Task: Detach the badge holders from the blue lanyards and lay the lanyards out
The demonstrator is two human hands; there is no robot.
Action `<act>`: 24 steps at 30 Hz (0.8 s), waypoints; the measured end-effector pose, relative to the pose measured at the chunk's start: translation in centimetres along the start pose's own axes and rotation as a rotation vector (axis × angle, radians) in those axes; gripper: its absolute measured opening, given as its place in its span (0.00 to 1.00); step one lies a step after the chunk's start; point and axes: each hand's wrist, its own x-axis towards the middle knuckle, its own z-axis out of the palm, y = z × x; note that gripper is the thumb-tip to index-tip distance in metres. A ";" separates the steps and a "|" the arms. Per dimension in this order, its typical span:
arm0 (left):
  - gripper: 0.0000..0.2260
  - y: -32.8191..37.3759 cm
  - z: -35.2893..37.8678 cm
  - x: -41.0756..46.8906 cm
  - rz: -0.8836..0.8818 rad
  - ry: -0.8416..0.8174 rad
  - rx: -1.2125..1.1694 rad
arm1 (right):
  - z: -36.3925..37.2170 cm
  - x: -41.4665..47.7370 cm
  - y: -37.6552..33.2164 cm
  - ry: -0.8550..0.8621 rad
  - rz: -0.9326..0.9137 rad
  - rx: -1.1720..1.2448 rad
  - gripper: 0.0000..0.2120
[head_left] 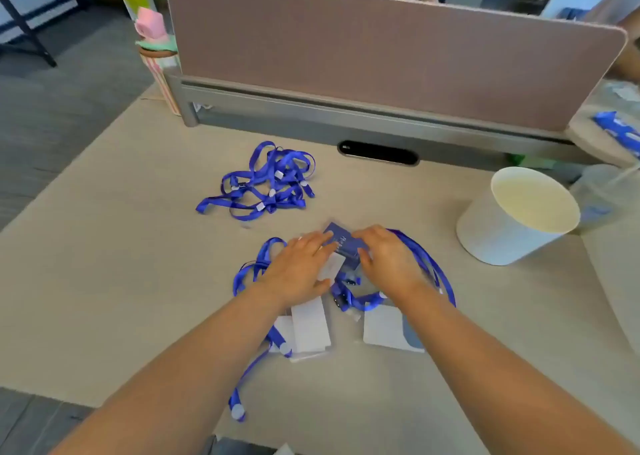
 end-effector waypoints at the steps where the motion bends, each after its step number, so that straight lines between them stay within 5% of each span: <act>1: 0.32 -0.2 0.5 0.3 -0.001 -0.096 0.051 | 0.7 -0.1 0.4 -0.043 0.018 -0.026 0.15; 4: 0.28 -1.0 1.7 0.8 0.022 -0.243 0.126 | 2.2 -0.8 1.2 -0.134 0.084 -0.030 0.13; 10: 0.22 -1.7 2.5 1.1 0.016 -0.285 0.228 | 3.6 -1.5 2.5 -0.121 0.124 -0.012 0.11; 16: 0.18 -3.0 1.0 1.1 0.180 0.356 0.248 | 3.0 -1.3 1.5 -0.053 0.003 0.162 0.19; 24: 0.15 -4.4 -3.0 1.6 0.108 0.597 0.346 | 2.0 0.7 -2.3 -0.097 0.172 0.712 0.13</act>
